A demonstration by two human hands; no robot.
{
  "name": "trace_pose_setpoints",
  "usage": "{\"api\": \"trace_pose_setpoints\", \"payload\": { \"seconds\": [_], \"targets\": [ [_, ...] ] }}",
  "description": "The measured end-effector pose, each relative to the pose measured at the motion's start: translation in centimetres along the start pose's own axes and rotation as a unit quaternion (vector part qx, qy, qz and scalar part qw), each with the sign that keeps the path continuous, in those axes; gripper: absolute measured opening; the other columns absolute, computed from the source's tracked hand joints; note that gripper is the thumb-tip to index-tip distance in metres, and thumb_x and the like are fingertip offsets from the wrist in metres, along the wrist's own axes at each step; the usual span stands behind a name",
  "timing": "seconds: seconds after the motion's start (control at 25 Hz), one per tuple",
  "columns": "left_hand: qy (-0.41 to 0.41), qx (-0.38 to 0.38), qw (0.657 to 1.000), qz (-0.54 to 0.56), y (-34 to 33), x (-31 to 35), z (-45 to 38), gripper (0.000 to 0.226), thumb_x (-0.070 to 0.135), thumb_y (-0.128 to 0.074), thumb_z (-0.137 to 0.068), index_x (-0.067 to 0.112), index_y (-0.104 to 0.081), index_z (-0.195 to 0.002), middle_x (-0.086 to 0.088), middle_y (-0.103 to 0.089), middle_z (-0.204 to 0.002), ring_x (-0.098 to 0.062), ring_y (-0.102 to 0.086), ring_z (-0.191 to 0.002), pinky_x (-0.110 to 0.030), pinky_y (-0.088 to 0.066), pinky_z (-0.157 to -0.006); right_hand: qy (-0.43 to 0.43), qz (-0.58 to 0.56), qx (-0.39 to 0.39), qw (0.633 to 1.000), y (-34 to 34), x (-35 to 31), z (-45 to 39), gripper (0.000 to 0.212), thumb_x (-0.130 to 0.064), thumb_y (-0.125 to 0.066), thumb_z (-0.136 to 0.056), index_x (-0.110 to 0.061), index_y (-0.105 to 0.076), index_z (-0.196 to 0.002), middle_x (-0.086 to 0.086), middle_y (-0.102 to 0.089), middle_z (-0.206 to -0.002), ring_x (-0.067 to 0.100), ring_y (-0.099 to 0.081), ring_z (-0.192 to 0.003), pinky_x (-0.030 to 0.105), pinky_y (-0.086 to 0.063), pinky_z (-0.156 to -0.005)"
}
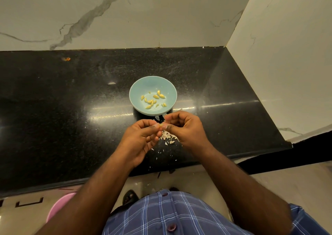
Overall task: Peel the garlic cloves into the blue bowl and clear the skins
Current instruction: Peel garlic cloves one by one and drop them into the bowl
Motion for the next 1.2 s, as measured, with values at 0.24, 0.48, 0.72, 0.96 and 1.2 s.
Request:
{"api": "trace_pose_setpoints", "payload": {
  "seconds": [0.24, 0.48, 0.72, 0.96, 1.2],
  "targets": [
    [-0.042, -0.002, 0.997, -0.068, 0.0, 0.2, 0.0, 0.024, 0.004, -0.075, -0.086, 0.008, -0.068, -0.109, -0.009, -0.075, -0.089, -0.014, -0.071, -0.075, -0.023, -0.056, -0.065, -0.025, 0.006, 0.019, 0.999, 0.0, 0.1, 0.1, 0.024, -0.002, -0.079, -0.083, -0.008, -0.071, -0.105, 0.007, -0.077, -0.092, 0.017, -0.075, -0.090, 0.033, -0.062, -0.083],
    [-0.071, -0.024, 0.994, -0.084, -0.2, 0.0, -0.2, 0.018, 0.002, -0.072, -0.088, 0.010, -0.078, -0.103, -0.011, -0.072, -0.085, -0.013, -0.063, -0.071, -0.020, -0.051, -0.060, -0.019, 0.071, 0.045, 0.996, 0.0, 0.1, 0.2, 0.018, -0.008, -0.079, -0.085, -0.015, -0.070, -0.099, 0.001, -0.076, -0.086, 0.014, -0.074, -0.084, 0.041, -0.062, -0.082],
    [-0.094, 0.003, 0.991, -0.095, 0.1, -0.1, -0.4, 0.018, 0.014, -0.081, -0.077, 0.011, -0.075, -0.094, -0.010, -0.072, -0.087, -0.018, -0.059, -0.073, -0.027, -0.048, -0.062, -0.050, 0.040, 0.014, 0.998, -0.4, 0.3, 0.3, 0.016, -0.008, -0.074, -0.090, -0.013, -0.070, -0.105, 0.003, -0.076, -0.092, 0.016, -0.073, -0.088, 0.036, -0.062, -0.083],
    [-0.104, -0.004, 0.988, -0.114, -0.1, -0.3, -0.3, 0.012, 0.006, -0.078, -0.082, 0.018, -0.076, -0.084, -0.008, -0.072, -0.087, -0.015, -0.060, -0.072, -0.028, -0.045, -0.061, -0.198, -0.151, 0.013, 0.969, -0.8, 1.0, 0.4, 0.025, 0.009, -0.072, -0.085, -0.006, -0.066, -0.104, 0.010, -0.071, -0.082, 0.023, -0.067, -0.074, 0.029, -0.055, -0.063],
    [-0.093, -0.039, 0.989, -0.109, 0.3, -0.4, -0.6, 0.015, -0.001, -0.072, -0.086, 0.009, -0.074, -0.096, -0.006, -0.073, -0.086, -0.013, -0.059, -0.069, -0.024, -0.047, -0.059, -0.199, -0.143, -0.001, 0.969, -0.5, 0.6, 0.5, 0.029, 0.010, -0.072, -0.084, -0.006, -0.065, -0.107, 0.005, -0.071, -0.079, 0.016, -0.067, -0.073, 0.027, -0.055, -0.065]
  ]
}}
Point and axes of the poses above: each hand's wrist, its own z-axis away from the middle knuckle, its own y-axis out of the back of the hand, x = y × z, the point moved 4 cm from there along -z, towards the middle knuckle
